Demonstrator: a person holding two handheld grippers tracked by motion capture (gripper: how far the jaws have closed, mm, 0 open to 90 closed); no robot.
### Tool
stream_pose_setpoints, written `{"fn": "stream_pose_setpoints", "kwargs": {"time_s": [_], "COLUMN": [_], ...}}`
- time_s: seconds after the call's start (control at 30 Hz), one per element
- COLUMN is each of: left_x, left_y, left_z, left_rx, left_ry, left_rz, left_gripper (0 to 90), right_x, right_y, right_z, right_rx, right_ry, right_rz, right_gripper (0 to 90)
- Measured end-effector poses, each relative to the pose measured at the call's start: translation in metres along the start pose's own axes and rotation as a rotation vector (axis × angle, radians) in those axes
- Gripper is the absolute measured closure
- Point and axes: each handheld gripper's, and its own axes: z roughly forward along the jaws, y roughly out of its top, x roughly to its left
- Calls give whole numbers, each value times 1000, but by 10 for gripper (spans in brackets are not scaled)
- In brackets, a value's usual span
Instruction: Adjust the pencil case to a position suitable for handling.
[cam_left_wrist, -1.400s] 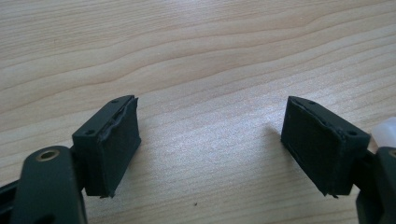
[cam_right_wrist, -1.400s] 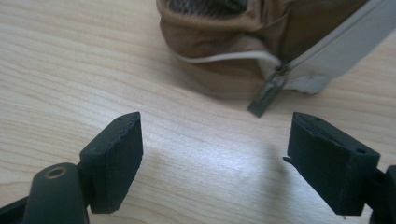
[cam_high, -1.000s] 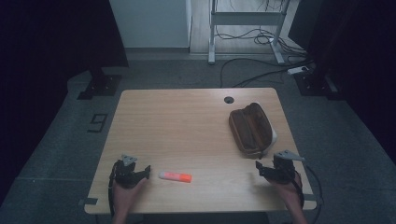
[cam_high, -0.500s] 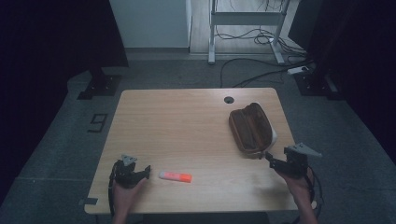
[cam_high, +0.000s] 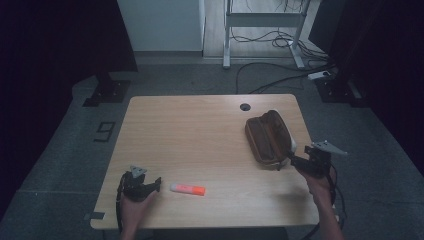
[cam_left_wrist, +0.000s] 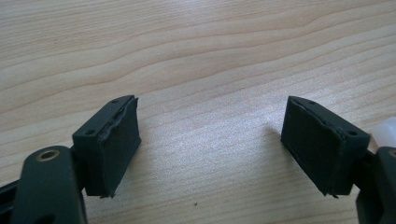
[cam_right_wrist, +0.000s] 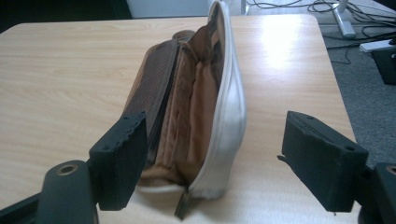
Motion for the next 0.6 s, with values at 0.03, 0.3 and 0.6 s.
{"fn": "stream_pose_setpoints", "kwargs": {"time_s": [0.03,0.3,0.6], "left_x": [0,0,0], "left_y": [0,0,0], "left_z": [0,0,0], "left_rx": [0,-2,-1], "left_ry": [0,0,0], "left_rz": [0,-2,-2], "left_gripper": [193,194,194], "right_x": [0,-2,0], "right_y": [1,7,3], "right_z": [2,28,55], "right_rx": [-2,18,31], "right_ry": [-2,4,-12], "right_rz": [1,21,39], "right_gripper": [227,265,365]}}
